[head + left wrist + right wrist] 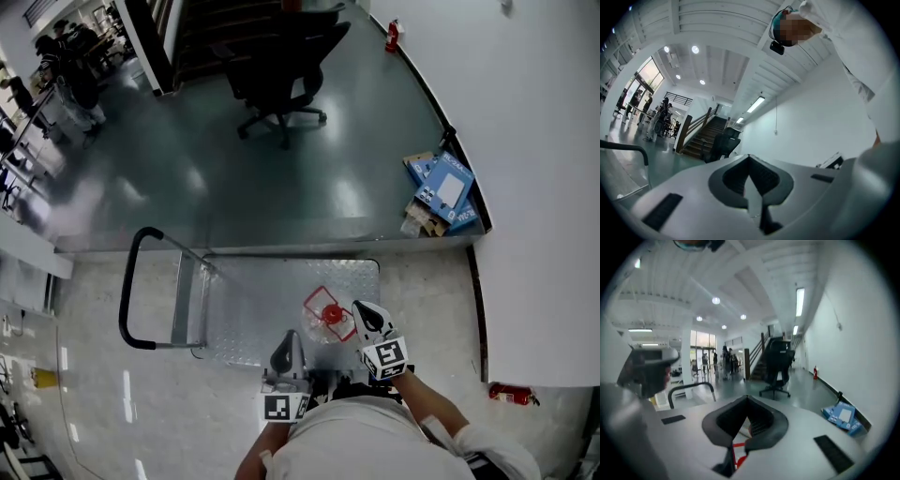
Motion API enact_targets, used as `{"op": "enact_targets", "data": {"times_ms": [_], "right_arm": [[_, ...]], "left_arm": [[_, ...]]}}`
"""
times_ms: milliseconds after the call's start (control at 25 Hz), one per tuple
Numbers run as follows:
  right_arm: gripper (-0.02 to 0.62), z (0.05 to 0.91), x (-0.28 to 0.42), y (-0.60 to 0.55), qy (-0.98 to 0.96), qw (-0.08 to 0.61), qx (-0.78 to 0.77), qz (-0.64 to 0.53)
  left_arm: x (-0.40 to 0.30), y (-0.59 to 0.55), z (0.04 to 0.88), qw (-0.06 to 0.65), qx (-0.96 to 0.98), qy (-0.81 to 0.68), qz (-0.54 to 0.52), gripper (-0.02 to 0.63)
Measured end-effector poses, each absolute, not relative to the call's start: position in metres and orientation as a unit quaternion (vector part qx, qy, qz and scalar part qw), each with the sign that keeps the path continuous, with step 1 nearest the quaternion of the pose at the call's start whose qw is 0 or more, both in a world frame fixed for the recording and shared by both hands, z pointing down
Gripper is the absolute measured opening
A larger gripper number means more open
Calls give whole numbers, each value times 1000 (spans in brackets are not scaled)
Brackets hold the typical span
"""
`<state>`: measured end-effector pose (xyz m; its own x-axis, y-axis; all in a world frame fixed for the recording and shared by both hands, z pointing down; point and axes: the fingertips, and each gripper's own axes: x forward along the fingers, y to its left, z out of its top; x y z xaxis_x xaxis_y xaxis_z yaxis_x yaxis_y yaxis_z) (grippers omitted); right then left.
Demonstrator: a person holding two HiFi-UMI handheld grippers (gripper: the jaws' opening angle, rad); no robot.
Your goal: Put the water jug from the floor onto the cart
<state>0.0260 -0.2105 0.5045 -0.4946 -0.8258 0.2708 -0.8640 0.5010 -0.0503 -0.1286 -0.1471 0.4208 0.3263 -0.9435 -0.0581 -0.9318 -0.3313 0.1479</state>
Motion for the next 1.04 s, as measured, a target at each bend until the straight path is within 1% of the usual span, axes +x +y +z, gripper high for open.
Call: {"op": "enact_targets", "data": {"times_ms": [80,160,320,1040], "right_arm": [[12,476,31,-187,-862,55,497,78],[12,469,31,-169,-864,38,495,89],[12,479,28,-151,-866,42,486,108],[12,470,27,-164,-870,30,482,96]], "left_arm": [[-125,-145,418,42,817,-571,-70,3],[-121,-144,417,40,820,-567,-68,3],[-118,-144,416,43,823,-563,-71,3],[-118,-151,413,33,824,-561,-71,3]]}}
